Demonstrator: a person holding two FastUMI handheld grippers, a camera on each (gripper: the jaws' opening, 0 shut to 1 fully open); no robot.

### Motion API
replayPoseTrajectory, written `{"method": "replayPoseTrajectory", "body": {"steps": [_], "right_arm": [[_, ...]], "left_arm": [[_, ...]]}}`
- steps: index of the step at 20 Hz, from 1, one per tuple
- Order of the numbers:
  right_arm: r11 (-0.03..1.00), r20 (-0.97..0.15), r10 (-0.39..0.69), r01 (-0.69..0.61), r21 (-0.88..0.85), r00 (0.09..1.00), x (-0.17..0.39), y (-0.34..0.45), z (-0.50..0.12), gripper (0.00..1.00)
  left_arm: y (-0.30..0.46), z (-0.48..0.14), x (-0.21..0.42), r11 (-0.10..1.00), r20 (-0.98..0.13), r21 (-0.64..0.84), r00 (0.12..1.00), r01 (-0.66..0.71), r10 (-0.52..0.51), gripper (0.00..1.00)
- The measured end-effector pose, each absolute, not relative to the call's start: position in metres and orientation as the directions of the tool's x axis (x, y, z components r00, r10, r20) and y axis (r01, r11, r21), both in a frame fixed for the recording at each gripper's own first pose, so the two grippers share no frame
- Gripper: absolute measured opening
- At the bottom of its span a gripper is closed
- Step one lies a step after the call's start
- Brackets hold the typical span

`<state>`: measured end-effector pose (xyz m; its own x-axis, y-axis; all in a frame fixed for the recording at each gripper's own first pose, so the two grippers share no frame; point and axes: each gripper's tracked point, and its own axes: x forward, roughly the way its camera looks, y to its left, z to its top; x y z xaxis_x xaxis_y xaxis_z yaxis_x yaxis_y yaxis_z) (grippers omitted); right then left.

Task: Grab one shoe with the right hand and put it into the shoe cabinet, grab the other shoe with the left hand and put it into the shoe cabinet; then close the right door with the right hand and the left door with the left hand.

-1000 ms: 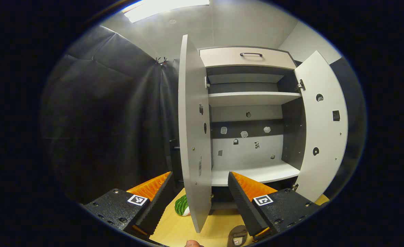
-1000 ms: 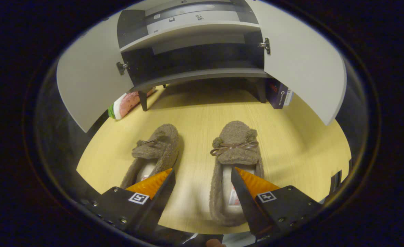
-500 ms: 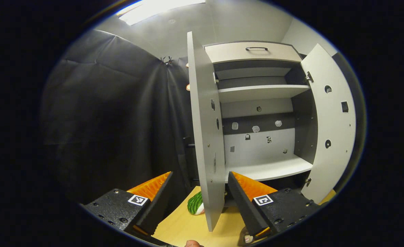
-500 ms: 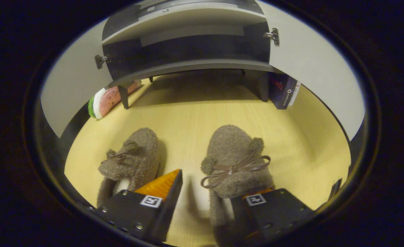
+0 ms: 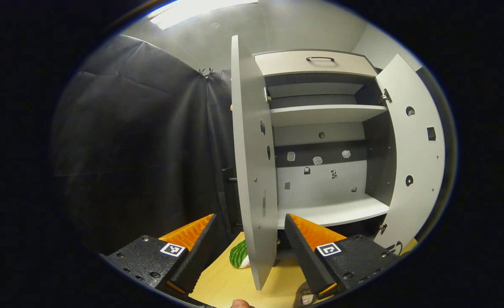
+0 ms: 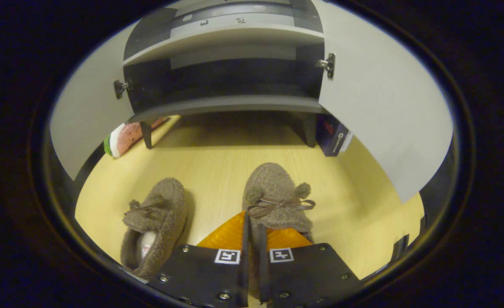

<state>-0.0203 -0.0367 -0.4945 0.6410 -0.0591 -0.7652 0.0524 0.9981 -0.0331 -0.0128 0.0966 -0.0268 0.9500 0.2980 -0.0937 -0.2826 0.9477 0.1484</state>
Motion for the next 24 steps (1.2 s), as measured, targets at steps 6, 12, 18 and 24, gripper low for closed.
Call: {"method": "replayPoseTrajectory", "body": {"steps": [6,12,18,24], "right_arm": [[0.999,-0.688,-0.018,0.032,0.007,0.726,0.018,-0.033,-0.438,0.11],[1.000,-0.627,0.012,-0.010,0.006,0.779,0.054,-0.028,-0.410,0.11],[0.999,-0.588,0.036,-0.034,0.015,0.808,0.079,-0.023,-0.416,0.11],[0.999,-0.519,0.044,-0.037,0.025,0.854,0.095,-0.020,-0.392,0.11]], "left_arm": [[0.094,-0.032,-0.008,0.955,-0.096,0.113,0.954,-0.274,0.285,0.94],[0.096,-0.040,-0.008,0.953,-0.109,0.104,0.949,-0.286,0.297,0.96],[0.100,-0.046,-0.011,0.942,-0.129,0.154,0.939,-0.298,0.318,0.96],[0.092,-0.056,-0.008,0.944,-0.156,0.188,0.940,-0.272,0.302,0.96]]}}
